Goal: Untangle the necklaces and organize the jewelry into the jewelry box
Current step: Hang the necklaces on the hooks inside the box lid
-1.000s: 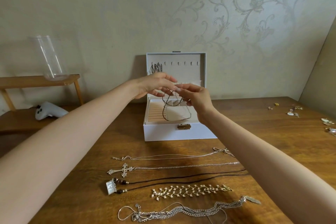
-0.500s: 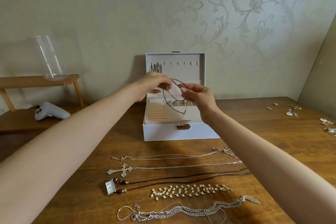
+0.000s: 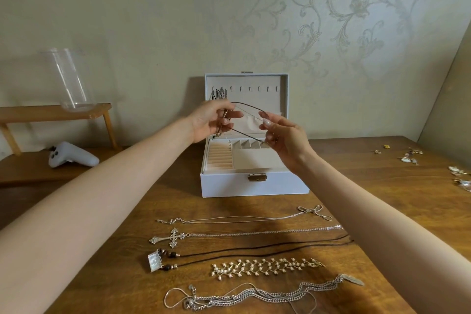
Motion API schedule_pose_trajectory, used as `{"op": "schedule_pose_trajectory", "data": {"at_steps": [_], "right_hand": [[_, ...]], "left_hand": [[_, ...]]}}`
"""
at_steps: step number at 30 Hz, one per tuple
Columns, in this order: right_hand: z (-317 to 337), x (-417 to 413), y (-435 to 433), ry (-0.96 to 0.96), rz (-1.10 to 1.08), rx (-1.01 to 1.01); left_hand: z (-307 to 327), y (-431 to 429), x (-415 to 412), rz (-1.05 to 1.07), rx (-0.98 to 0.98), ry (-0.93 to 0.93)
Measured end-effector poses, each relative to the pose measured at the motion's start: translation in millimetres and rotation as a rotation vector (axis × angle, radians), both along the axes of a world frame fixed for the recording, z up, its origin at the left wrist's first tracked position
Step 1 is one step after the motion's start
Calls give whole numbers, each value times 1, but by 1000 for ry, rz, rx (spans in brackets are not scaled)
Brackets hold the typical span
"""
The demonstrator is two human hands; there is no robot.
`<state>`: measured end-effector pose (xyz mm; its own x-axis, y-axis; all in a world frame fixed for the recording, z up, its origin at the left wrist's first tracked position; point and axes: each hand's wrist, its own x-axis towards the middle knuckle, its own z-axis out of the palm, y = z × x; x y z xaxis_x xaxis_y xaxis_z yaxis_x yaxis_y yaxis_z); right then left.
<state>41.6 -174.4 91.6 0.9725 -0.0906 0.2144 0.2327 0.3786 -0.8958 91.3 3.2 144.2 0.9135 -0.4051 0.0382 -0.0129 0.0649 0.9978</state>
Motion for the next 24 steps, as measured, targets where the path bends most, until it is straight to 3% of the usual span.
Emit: {"op": "schedule_pose_trajectory", "data": {"at_steps": [10, 12, 16, 24], "right_hand": [[-6, 0, 3, 61, 170, -282], [-3, -2, 4, 46, 164, -308], [9, 0, -1, 5, 53, -153], [10, 13, -30, 6, -71, -29]], "left_hand": [[-5, -1, 6, 169, -105, -82], [-8, 1, 7, 204, 49, -159], [-18, 2, 12, 185, 420, -342], [-28, 14, 17, 52, 769, -434]]}}
